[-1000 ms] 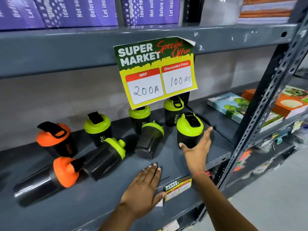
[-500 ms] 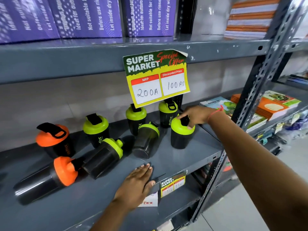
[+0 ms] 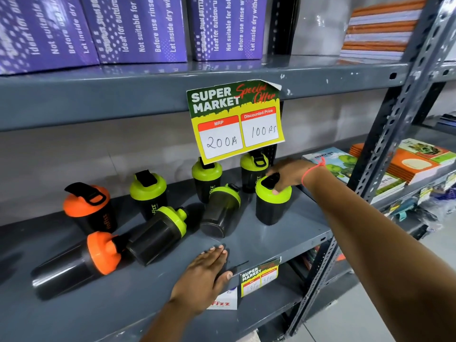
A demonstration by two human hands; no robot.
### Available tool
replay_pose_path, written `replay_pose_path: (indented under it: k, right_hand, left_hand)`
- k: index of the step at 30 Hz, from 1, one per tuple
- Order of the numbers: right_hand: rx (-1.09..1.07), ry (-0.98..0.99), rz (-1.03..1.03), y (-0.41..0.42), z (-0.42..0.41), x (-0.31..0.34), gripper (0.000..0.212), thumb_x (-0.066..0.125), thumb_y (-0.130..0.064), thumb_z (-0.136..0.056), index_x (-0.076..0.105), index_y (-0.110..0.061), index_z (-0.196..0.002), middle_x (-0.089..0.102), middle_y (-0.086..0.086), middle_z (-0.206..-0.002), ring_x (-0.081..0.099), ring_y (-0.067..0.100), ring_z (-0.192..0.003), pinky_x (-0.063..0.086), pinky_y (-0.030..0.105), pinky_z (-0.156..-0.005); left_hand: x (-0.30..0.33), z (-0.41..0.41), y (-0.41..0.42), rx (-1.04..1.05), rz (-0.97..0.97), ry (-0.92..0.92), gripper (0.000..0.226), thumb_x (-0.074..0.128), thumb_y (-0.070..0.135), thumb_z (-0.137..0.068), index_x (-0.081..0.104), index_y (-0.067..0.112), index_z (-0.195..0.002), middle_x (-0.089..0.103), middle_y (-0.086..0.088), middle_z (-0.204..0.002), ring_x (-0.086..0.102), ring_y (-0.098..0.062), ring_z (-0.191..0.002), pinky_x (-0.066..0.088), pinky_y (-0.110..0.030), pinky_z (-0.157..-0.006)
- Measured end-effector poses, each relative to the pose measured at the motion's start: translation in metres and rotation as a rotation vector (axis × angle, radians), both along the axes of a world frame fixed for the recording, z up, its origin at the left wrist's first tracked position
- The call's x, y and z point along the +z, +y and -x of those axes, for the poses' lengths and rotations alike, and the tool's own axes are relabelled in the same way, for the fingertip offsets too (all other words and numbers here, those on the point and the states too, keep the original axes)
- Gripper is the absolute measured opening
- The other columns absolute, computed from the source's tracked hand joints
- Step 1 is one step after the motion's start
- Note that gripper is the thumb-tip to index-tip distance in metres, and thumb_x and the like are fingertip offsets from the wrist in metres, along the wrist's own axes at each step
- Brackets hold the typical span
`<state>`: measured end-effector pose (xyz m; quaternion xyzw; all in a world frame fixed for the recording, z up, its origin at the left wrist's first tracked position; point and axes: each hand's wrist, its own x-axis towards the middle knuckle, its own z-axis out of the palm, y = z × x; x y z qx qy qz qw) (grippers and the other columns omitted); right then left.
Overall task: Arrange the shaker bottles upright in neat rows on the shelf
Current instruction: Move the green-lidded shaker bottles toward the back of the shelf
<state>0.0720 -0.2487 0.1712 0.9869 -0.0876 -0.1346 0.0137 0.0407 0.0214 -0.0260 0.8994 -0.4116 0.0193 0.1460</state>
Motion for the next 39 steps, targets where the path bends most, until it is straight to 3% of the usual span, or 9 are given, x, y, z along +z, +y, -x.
replay_pose_path:
  k: [9, 15, 20, 24, 26, 28, 30, 35, 39]
  right_hand:
    - [-0.051, 0.100, 0.025, 0.004, -0.012, -0.010, 0.081, 0.075, -0.035, -0.067, 0.036, -0.022, -0.136, 0.047, 0.010, -0.138, 0.045, 0.034, -0.124, 0.037, 0.048, -0.106]
    - [-0.221, 0.011, 0.063, 0.001, -0.008, -0.015, 0.082, 0.059, -0.068, -0.068, 0.043, -0.021, -0.133, 0.046, 0.004, -0.142, 0.040, 0.032, -0.131, 0.019, 0.055, -0.113]
    - [-0.276, -0.027, 0.050, 0.007, -0.009, -0.016, 0.083, 0.053, -0.073, -0.068, 0.044, -0.020, -0.132, 0.047, 0.005, -0.142, 0.039, 0.030, -0.132, 0.021, 0.050, -0.113]
    - [-0.351, -0.052, 0.094, 0.014, -0.004, -0.011, 0.088, 0.044, -0.079, -0.068, 0.037, -0.023, -0.135, 0.042, 0.005, -0.143, 0.032, 0.032, -0.134, 0.031, 0.052, -0.106]
    - [-0.324, -0.386, 0.113, 0.029, -0.004, -0.009, 0.079, 0.037, -0.074, -0.076, 0.045, -0.015, -0.128, 0.045, 0.012, -0.136, 0.037, 0.034, -0.127, 0.039, 0.046, -0.094]
    - [-0.243, -0.780, -0.037, 0.056, -0.010, -0.014, 0.060, 0.041, -0.058, -0.085, 0.054, -0.006, -0.112, 0.054, 0.020, -0.120, 0.050, 0.037, -0.111, 0.045, 0.040, -0.080]
    - [-0.238, -0.749, -0.350, 0.088, -0.018, -0.031, 0.053, 0.049, -0.049, -0.084, 0.051, -0.006, -0.116, 0.054, 0.021, -0.121, 0.052, 0.039, -0.110, 0.046, 0.041, -0.084]
    - [-0.641, -0.446, -0.936, 0.132, -0.039, -0.099, 0.103, 0.068, -0.052, -0.070, 0.006, -0.022, -0.146, 0.022, 0.021, -0.149, 0.031, 0.042, -0.133, 0.032, 0.051, -0.108]
    - [-0.889, -0.630, -1.295, 0.129, -0.053, -0.124, 0.109, 0.078, -0.030, -0.066, 0.005, -0.019, -0.146, 0.038, 0.022, -0.143, 0.042, 0.037, -0.128, 0.038, 0.043, -0.104]
  left_hand:
    - [0.002, -0.004, 0.003, -0.019, -0.015, 0.017, 0.057, 0.027, 0.048, -0.095, 0.011, 0.023, -0.144, 0.007, 0.008, -0.156, 0.003, -0.006, -0.142, -0.008, -0.019, -0.111]
    - [0.006, -0.004, 0.012, -0.002, -0.056, 0.002, 0.059, 0.028, 0.048, -0.095, 0.009, 0.022, -0.144, -0.004, 0.011, -0.151, -0.001, -0.007, -0.141, -0.010, -0.025, -0.112]
    - [0.020, 0.006, 0.023, -0.005, -0.110, -0.180, 0.053, 0.066, 0.057, -0.070, 0.067, 0.021, -0.108, 0.065, 0.007, -0.119, 0.061, -0.002, -0.106, 0.049, -0.018, -0.084]
    - [0.018, 0.000, 0.032, 0.081, -0.151, -0.032, 0.059, 0.035, 0.048, -0.094, 0.023, 0.016, -0.142, 0.006, 0.003, -0.149, 0.013, -0.010, -0.140, 0.009, -0.027, -0.115]
    - [0.013, -0.002, 0.036, 0.054, -0.119, -0.118, 0.060, 0.042, 0.053, -0.089, 0.036, 0.018, -0.137, 0.023, 0.002, -0.148, 0.027, -0.009, -0.136, 0.020, -0.027, -0.113]
    - [0.018, 0.002, 0.037, 0.054, -0.184, -0.142, 0.057, 0.062, 0.063, -0.070, 0.065, 0.025, -0.112, 0.063, 0.007, -0.122, 0.058, -0.001, -0.110, 0.046, -0.018, -0.090]
    - [0.026, 0.008, 0.034, 0.070, -0.197, -0.141, 0.053, 0.064, 0.066, -0.065, 0.069, 0.030, -0.104, 0.068, 0.015, -0.112, 0.062, 0.003, -0.101, 0.047, -0.013, -0.085]
    - [0.012, 0.001, 0.040, 0.083, -0.053, 0.002, 0.058, 0.025, 0.049, -0.095, 0.013, 0.021, -0.144, 0.006, 0.005, -0.155, 0.006, -0.009, -0.143, -0.013, -0.019, -0.108]
    - [0.006, -0.003, 0.038, 0.099, -0.037, -0.017, 0.057, 0.023, 0.048, -0.096, 0.009, 0.022, -0.145, 0.005, 0.003, -0.157, 0.004, -0.008, -0.143, -0.019, -0.015, -0.104]
